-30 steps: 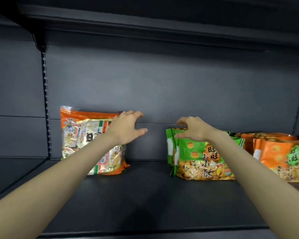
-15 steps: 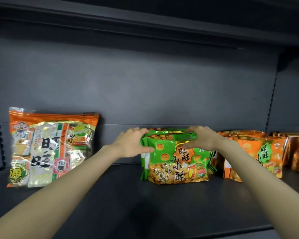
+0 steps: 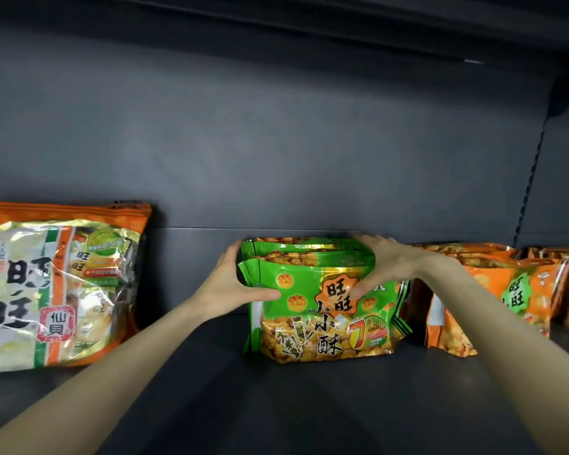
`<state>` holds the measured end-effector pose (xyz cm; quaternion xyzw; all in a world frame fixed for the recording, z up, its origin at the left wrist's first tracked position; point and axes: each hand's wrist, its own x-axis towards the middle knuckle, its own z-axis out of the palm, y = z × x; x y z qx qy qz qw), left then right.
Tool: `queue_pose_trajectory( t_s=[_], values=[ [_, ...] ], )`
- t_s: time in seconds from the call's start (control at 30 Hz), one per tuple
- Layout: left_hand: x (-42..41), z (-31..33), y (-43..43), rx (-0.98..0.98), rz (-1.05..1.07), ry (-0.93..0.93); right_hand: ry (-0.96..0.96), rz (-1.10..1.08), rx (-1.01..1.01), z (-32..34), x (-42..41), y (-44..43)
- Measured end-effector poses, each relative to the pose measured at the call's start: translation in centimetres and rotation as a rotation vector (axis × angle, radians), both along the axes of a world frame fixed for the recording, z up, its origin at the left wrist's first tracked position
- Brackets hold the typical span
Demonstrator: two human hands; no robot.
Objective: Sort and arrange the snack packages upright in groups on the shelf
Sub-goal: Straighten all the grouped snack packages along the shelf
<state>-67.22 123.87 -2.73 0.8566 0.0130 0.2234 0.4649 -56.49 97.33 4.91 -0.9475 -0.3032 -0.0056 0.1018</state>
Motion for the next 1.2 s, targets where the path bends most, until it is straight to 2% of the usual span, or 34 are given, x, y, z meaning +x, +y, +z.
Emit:
queue_pose_trajectory(
  t_s=[0.17, 0.33, 0.7, 1.2],
  values=[
    [0.5, -1.1, -0.1, -0.094, -0.069, 0.135, 0.036, 0.076, -0.057, -0.1, 1.9, 1.2],
    [1.0, -2.6, -1.1, -0.129, -0.106, 0.249, 0.146, 0.159, -0.002, 0.0, 2.9, 1.0],
    [0.6, -4.0, -1.0, -0.23, 0.018, 0.108, 0.067, 0.235, 0.102, -0.9, 3.3, 1.5],
    [-4.7, -3.4, 5.0, -0.209, 0.093, 0.113, 0.047, 0.25, 0.122, -1.5, -0.5, 8.4]
  ],
)
